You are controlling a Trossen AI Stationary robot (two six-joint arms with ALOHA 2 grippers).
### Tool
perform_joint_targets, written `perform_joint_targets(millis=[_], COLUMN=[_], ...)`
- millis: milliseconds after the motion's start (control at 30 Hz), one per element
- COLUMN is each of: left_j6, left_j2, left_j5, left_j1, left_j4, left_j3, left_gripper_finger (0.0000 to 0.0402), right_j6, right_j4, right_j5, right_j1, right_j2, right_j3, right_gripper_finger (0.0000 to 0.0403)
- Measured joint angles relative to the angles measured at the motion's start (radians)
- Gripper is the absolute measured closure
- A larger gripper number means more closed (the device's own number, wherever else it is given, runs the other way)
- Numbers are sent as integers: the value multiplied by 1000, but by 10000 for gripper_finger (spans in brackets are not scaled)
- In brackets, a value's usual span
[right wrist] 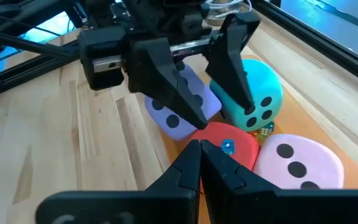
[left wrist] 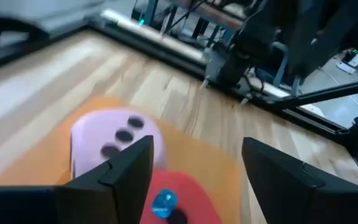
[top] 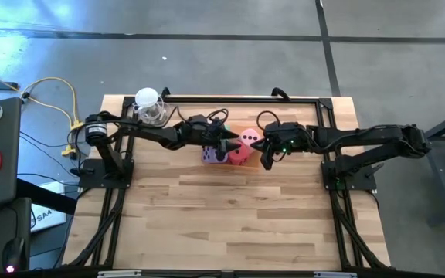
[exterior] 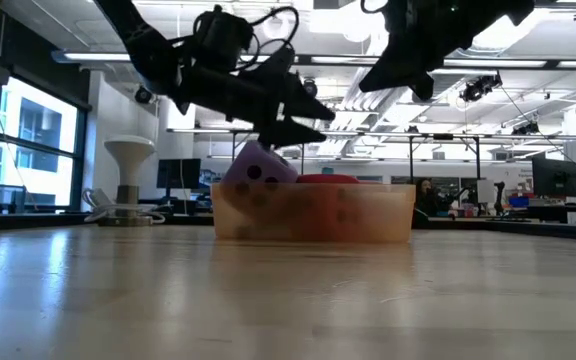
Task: Pick & Place Dice
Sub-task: Put the small blue dice into the orange bin
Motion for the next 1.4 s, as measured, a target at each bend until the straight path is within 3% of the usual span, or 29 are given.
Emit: perform_joint_targets(millis=[200,433,600,767,933,1067,1400], left_j6=[100,85,190,268,294,275,275], left_j2=[-28,-61,-141,-281,-438,-538,-606], left_j5=[12,206,256,184,48,0,0], left_j1=[1,7,7,5,0,-20,-93], left_j4=[122,125,100,-102,-362,-504,-624], left_j3=[0,0,0,0,0,0,0], left_gripper_finger=[159,159,159,159,159,159,159], right_j6=[0,-52,-54,-91,-131,-143,-125], right_j4=[0,3,33,132,167,175,339], right_j5=[-15,-176,-193,-327,-337,-340,-373], right_j1=[0,-11,-33,-80,-140,-178,-216], right_j2=[0,48,155,241,319,385,450], right_j3=[0,0,0,0,0,0,0], right_gripper_finger=[401,401,401,401,401,401,401])
